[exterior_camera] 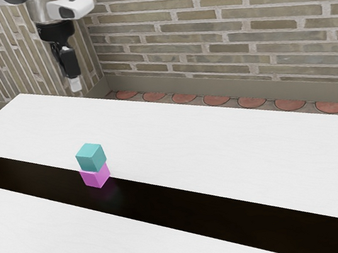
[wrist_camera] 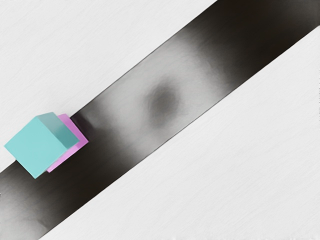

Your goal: Pick up the blue block with one arm, and put the blue block on the table with one arm

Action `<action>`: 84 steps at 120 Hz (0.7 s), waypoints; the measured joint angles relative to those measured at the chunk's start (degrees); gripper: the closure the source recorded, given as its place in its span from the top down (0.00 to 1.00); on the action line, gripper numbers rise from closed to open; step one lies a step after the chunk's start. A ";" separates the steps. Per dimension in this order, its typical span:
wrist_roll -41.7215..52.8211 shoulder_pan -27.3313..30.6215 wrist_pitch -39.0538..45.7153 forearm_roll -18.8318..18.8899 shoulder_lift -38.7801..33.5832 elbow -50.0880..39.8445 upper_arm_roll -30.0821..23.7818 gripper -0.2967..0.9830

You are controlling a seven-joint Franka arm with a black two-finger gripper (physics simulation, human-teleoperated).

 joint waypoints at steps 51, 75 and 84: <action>-17.79 2.89 1.26 -1.38 -20.51 -23.08 -7.34 0.77; -30.79 9.80 20.73 -7.40 -30.37 -54.20 -7.57 0.77; -33.06 10.00 24.48 -7.97 -29.98 -54.82 -4.06 0.77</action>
